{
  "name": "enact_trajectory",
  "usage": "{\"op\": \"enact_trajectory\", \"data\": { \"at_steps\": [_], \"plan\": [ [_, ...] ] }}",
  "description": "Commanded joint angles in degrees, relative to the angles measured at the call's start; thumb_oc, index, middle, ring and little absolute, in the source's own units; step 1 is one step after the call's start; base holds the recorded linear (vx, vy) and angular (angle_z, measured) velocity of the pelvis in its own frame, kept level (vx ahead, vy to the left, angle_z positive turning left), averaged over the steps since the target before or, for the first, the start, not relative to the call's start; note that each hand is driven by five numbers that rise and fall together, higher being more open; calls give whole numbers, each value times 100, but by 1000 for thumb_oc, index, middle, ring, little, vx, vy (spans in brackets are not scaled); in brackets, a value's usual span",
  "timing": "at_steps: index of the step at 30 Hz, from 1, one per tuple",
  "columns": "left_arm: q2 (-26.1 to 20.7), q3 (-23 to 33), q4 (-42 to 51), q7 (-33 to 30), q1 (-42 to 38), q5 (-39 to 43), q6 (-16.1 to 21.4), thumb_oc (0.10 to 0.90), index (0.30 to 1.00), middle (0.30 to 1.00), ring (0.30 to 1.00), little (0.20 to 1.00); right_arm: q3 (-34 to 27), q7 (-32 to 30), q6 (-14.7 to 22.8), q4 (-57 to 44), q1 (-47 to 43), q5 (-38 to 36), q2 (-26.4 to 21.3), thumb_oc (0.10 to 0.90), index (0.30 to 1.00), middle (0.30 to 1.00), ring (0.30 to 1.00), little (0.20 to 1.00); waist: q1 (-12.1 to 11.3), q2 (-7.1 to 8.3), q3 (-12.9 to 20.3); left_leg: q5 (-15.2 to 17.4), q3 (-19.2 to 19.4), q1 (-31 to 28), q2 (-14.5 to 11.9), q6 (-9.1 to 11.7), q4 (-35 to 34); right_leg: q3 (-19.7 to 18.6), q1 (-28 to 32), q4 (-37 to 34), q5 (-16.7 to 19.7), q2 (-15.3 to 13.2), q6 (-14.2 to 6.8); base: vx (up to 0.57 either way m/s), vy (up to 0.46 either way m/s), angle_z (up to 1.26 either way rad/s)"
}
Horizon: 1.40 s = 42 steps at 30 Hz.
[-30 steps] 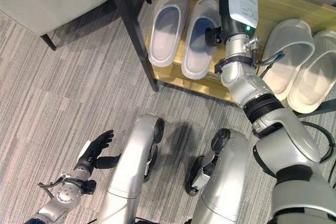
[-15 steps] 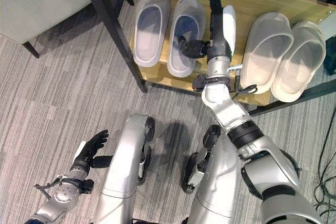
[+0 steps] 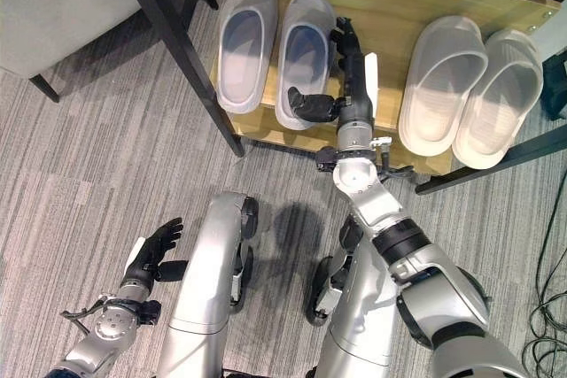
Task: Arrange the slippers neatly on the shoe rack.
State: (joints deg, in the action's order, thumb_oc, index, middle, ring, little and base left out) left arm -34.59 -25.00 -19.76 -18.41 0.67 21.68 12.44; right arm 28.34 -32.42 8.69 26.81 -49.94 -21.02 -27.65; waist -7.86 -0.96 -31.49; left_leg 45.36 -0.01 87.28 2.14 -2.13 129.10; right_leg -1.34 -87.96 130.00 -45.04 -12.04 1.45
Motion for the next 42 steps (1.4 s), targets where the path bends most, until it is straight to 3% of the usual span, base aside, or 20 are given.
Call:
{"op": "enact_trajectory", "data": {
  "at_steps": [1,14,28,42],
  "plan": [
    [-91,-98,420,-211,17,-161,295,800,900,900,900,900,-63,14,518,-60,-992,-148,142,800,900,900,900,900,-338,77,169,-151,-412,268,-35,377,-488,-371,131,388,325,-87,280,0,0,0],
    [-116,-309,317,-348,-215,-142,449,800,900,900,900,900,7,-359,624,794,-1857,-88,696,800,900,900,900,900,-483,-51,169,-153,-480,268,14,400,-488,-304,231,390,334,-151,280,0,0,0],
    [19,-479,344,-552,-449,-279,447,800,900,900,900,900,-284,-931,592,772,-1703,249,1642,800,900,900,900,900,-510,-126,169,-106,-474,268,19,389,-402,-249,249,406,337,-116,263,0,0,0],
    [109,-469,318,-641,-502,-365,437,800,900,900,900,900,-465,-1126,574,450,-1555,539,1782,800,900,900,900,900,-469,-106,169,-118,-456,268,27,392,-336,-269,229,475,338,-81,284,0,0,0]
  ]
}}
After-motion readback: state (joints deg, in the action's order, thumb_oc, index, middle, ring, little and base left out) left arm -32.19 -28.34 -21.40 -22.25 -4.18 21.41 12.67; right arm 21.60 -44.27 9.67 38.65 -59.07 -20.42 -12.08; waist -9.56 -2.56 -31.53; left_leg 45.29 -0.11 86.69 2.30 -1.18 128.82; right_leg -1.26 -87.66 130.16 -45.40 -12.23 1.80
